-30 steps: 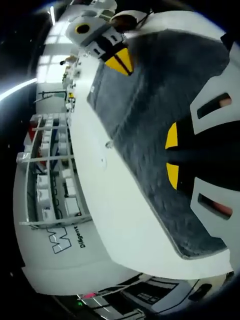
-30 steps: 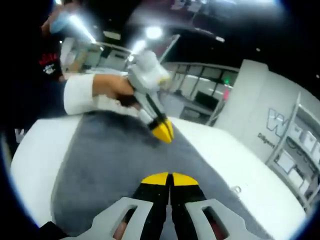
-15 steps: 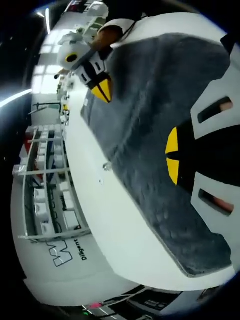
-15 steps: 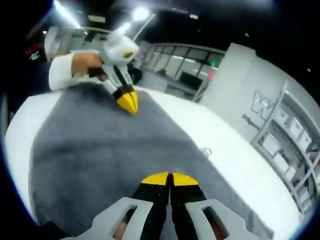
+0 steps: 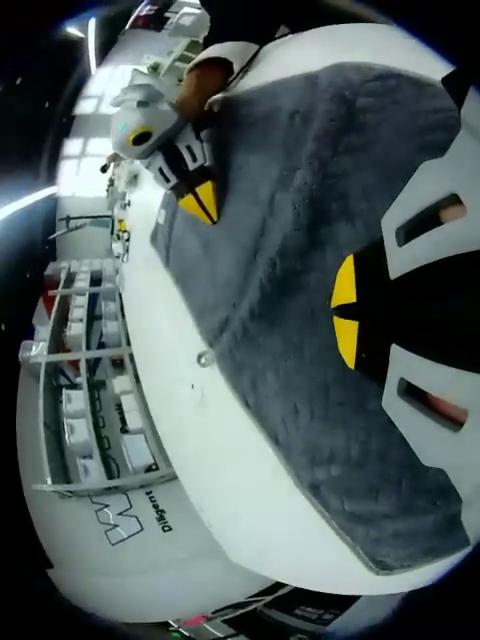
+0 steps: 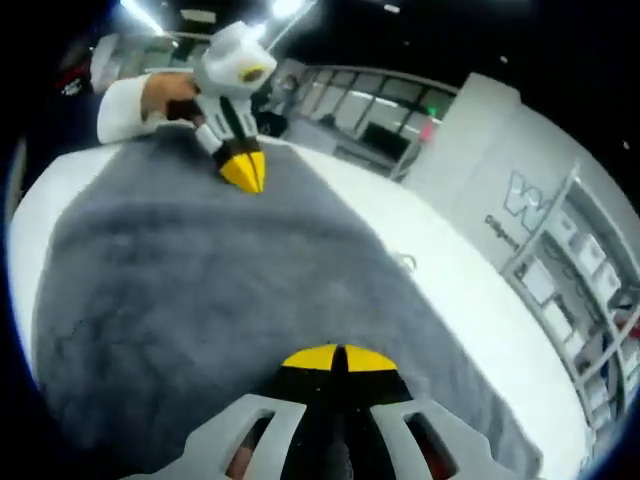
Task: Open the folded towel by lifting each exposed corner and separating the folded layers until the towel lies flat within the target outline without major curled edges
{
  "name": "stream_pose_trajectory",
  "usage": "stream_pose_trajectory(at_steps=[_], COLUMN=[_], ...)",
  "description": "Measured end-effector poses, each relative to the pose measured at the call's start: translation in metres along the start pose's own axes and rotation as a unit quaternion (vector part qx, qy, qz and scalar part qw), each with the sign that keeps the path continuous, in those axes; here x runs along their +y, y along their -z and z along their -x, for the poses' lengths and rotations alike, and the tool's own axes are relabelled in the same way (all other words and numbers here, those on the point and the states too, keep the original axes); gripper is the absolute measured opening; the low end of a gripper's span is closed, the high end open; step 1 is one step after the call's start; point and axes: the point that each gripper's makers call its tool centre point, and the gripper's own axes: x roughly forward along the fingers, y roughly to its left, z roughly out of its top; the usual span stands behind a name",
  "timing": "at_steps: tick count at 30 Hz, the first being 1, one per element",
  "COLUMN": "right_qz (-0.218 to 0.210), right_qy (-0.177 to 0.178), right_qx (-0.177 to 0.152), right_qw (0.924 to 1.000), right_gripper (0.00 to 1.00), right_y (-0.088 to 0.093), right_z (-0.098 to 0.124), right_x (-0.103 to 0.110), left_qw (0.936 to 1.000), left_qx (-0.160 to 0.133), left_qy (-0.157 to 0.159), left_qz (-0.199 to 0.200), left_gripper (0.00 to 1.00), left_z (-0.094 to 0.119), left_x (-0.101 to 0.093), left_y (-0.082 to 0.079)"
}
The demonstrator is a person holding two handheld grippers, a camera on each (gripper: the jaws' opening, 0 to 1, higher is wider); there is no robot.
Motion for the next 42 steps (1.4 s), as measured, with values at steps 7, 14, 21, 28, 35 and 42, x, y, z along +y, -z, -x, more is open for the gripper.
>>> stream_pose_trajectory(at_steps=[7, 14, 21, 28, 35, 42], right_qz=[-0.001, -0.021, -0.011, -0.006, -0.009, -0.023], right_qy=[0.002, -0.002, -0.002, -0.005, -0.003, -0.010], right_qx=[0.000, -0.010, -0.006, -0.009, -0.008, -0.011], right_qw=[1.0000, 0.9997, 0.9999, 0.9999, 0.9999, 0.9996], right_gripper=[0.00, 0.00, 0.00, 0.00, 0.00, 0.00], right_y=[0.007, 0.012, 0.016, 0.021, 0.028, 0.034], right_z=[0.005, 0.008, 0.010, 0.013, 0.017, 0.022], right_x=[-0.005, -0.010, -0.013, -0.018, -0.024, -0.030], left_qw=[1.0000, 0.9999, 0.9997, 0.9992, 0.9982, 0.9979], left_qx=[-0.004, -0.006, -0.012, -0.023, -0.030, -0.033], left_qy=[-0.006, -0.010, -0.016, -0.031, -0.047, -0.052], left_qz=[-0.005, -0.010, -0.012, -0.011, -0.021, -0.020], left_gripper=[0.01, 0.01, 0.01, 0.01, 0.01, 0.01], left_z=[-0.004, -0.008, -0.012, -0.019, -0.028, -0.032], left_x=[-0.002, -0.003, -0.003, -0.003, -0.007, -0.009], left_y=[-0.002, -0.006, -0.010, -0.016, -0.024, -0.028])
